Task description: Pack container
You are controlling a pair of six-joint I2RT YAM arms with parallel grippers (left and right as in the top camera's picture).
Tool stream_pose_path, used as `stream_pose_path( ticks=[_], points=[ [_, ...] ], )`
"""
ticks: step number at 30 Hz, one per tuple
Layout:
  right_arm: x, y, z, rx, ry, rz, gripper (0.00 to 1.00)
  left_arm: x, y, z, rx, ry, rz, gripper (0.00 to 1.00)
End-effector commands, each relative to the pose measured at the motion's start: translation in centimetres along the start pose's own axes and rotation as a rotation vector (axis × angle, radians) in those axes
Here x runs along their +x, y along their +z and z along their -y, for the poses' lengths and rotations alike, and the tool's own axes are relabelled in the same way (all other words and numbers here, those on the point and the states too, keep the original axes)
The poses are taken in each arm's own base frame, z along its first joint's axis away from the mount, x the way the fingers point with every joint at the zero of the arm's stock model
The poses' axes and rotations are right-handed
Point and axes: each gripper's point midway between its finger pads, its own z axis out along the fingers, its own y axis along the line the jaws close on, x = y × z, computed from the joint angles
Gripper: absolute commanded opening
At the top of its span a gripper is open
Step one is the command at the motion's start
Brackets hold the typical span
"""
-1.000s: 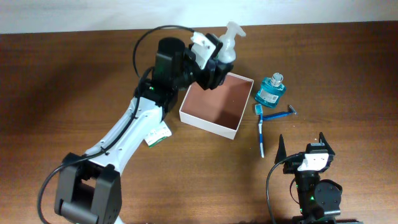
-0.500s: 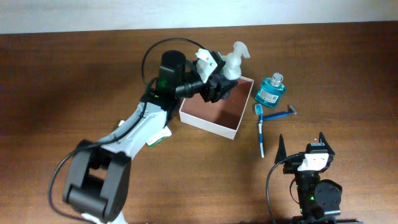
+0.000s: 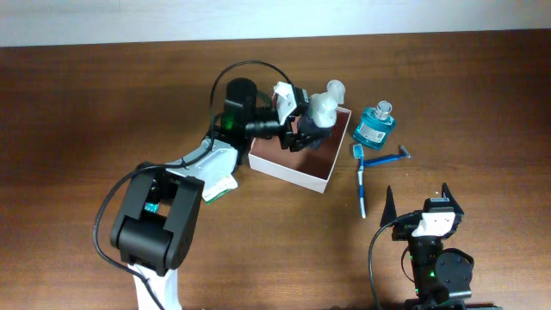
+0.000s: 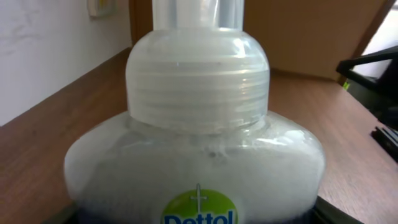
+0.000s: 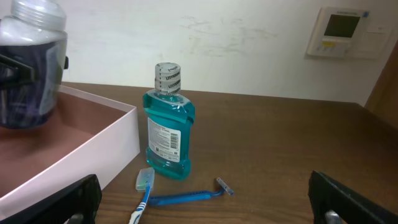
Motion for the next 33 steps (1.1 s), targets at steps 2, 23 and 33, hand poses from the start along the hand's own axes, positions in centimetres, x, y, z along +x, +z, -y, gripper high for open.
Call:
stream_pose_path(
  ticks=[2, 23, 33],
  points=[
    [0.3, 0.0, 0.1, 0.005, 0.001, -0.006, 0.99, -0.2, -0.3, 0.9, 0.092, 0.025, 0.029, 0.38],
    [0.3, 0.0, 0.1, 0.005, 0.001, -0.006, 0.99, 2.0, 2.6, 2.3, 0.146, 0.112, 0.054, 0.39],
    [0.3, 0.0, 0.1, 0.005, 0.001, -0.006, 0.99, 2.3, 2.6, 2.3, 0.147, 0.102, 0.049, 0.49]
  ],
)
